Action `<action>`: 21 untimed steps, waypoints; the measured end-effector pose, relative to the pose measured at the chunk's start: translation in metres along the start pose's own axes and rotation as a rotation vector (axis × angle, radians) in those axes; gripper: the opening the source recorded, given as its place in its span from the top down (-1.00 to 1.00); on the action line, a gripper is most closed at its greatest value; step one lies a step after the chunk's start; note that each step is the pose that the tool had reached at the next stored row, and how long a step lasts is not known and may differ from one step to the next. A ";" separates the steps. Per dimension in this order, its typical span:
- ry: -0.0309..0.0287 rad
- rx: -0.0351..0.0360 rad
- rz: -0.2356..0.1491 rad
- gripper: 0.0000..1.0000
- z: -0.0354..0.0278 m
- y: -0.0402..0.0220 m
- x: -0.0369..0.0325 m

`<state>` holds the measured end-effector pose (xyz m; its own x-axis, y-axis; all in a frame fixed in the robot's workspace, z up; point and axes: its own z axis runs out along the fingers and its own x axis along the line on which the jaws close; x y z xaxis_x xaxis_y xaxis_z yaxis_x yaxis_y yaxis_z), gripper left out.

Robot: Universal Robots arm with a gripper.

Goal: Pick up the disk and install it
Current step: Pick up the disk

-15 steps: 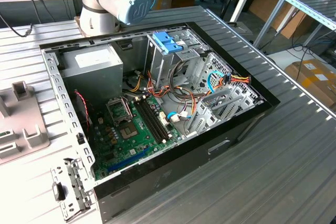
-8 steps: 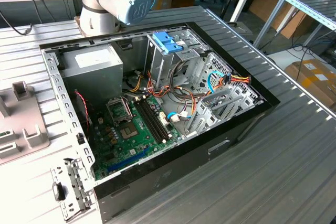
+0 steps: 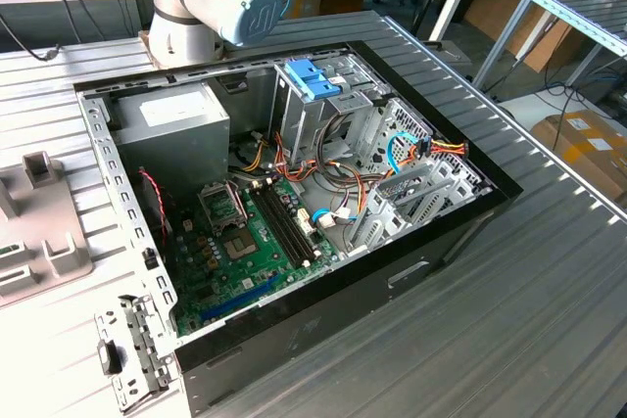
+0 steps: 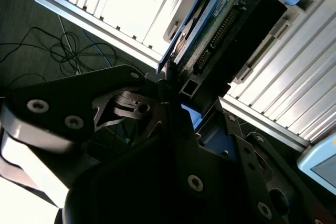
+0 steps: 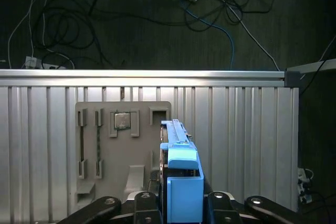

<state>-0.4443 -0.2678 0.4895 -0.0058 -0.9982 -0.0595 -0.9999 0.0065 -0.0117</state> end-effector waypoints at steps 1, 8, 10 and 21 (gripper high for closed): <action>0.0000 0.0000 0.000 0.26 -0.0001 0.0000 0.0000; 0.0000 -0.0001 0.000 0.26 -0.0003 0.0000 0.0008; 0.0000 0.0000 0.000 0.26 -0.0004 0.0000 0.0023; -0.0001 0.0000 0.000 0.26 -0.0007 0.0000 0.0090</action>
<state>-0.4443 -0.2768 0.4897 -0.0059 -0.9982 -0.0595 -0.9999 0.0066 -0.0117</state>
